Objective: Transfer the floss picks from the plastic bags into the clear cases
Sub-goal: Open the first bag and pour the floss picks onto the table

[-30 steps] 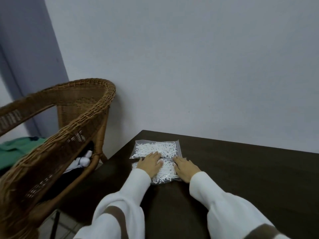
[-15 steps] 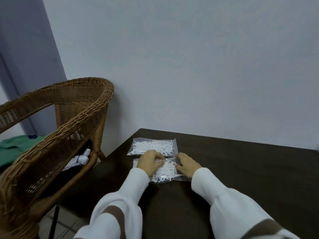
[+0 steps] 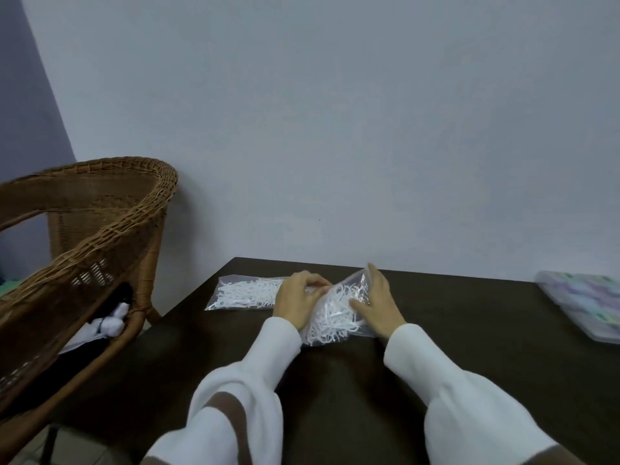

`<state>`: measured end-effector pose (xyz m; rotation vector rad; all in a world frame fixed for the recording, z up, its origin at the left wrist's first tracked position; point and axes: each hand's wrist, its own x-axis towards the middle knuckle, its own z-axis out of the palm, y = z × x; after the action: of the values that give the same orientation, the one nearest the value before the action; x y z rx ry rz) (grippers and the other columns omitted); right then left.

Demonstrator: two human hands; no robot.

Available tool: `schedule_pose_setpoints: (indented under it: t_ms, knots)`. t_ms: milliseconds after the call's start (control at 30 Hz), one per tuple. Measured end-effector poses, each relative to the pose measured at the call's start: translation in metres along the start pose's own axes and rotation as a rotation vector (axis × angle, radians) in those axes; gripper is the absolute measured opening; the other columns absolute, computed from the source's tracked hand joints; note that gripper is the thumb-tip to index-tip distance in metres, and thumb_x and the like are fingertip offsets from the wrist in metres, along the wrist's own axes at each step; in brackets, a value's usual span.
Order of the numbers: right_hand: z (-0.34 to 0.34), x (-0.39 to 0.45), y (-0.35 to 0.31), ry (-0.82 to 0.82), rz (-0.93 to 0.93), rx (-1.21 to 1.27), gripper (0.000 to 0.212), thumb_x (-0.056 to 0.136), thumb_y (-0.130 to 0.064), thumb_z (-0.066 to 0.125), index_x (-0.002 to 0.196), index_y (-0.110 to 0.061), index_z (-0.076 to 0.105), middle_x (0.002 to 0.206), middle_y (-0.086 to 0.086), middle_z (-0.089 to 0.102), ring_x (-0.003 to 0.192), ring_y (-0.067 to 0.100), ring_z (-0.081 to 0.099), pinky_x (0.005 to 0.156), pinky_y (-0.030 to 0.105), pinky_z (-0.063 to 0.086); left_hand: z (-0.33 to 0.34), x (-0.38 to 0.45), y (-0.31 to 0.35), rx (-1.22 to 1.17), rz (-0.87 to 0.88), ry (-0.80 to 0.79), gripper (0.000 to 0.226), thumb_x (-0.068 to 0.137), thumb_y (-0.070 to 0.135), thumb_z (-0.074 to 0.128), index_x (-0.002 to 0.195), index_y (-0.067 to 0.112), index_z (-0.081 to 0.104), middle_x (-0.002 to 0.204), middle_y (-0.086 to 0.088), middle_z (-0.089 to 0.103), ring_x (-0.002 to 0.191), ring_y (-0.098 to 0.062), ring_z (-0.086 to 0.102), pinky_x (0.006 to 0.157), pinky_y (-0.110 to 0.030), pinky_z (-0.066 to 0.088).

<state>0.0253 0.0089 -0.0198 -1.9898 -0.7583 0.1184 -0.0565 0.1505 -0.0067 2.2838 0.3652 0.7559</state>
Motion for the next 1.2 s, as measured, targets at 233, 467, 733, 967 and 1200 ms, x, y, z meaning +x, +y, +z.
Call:
schedule_pose_setpoints:
  t_ms: [233, 467, 733, 967, 1200]
  knots:
    - [-0.048, -0.007, 0.017, -0.038, 0.256, 0.675, 0.034, 0.091, -0.007, 0.052, 0.125, -0.007, 0.052, 0.117, 0.013, 0.063, 0.098, 0.024, 0.064, 0.074, 0.029, 0.055, 0.041, 0.020, 0.035, -0.059, 0.029, 0.152, 0.006, 0.082, 0.021, 0.071, 0.087, 0.024, 0.075, 0.093, 0.005, 0.054, 0.089, -0.006, 0.048, 0.078, -0.021, 0.038]
    - [-0.067, -0.010, 0.045, 0.107, 0.148, 0.807, 0.030, 0.094, -0.009, 0.048, 0.122, -0.011, 0.056, 0.112, 0.011, 0.067, 0.101, 0.026, 0.066, 0.088, 0.043, 0.053, 0.089, 0.028, 0.064, -0.309, -0.008, 0.042, 0.017, 0.088, 0.010, 0.062, 0.102, 0.017, 0.068, 0.096, 0.000, 0.063, 0.086, -0.014, 0.062, 0.081, -0.028, 0.053]
    - [-0.060, -0.022, 0.052, 0.063, 0.148, 0.845, 0.031, 0.096, -0.029, 0.042, 0.126, -0.030, 0.050, 0.118, -0.008, 0.059, 0.114, 0.013, 0.054, 0.096, 0.031, 0.043, 0.125, -0.002, 0.068, -0.367, 0.050, -0.067, 0.024, 0.092, 0.016, 0.057, 0.114, 0.025, 0.062, 0.116, 0.017, 0.048, 0.110, 0.000, 0.045, 0.092, -0.016, 0.042]
    - [-0.059, -0.025, 0.054, 0.017, 0.215, 0.793, 0.033, 0.099, -0.029, 0.030, 0.123, -0.018, 0.050, 0.118, 0.005, 0.059, 0.106, 0.018, 0.059, 0.086, 0.026, 0.050, 0.132, -0.016, 0.056, -0.510, 0.017, -0.082, 0.025, 0.092, 0.021, 0.059, 0.116, 0.028, 0.059, 0.109, 0.010, 0.059, 0.104, -0.011, 0.058, 0.090, -0.028, 0.051]
    - [-0.059, -0.026, 0.069, 0.085, 0.116, 0.629, 0.032, 0.099, -0.023, 0.037, 0.124, -0.016, 0.055, 0.111, 0.002, 0.067, 0.106, 0.019, 0.063, 0.081, 0.024, 0.051, 0.139, -0.020, 0.053, -0.528, 0.056, -0.117, 0.022, 0.085, 0.019, 0.069, 0.104, 0.025, 0.059, 0.097, 0.006, 0.062, 0.089, -0.005, 0.059, 0.083, -0.029, 0.052]
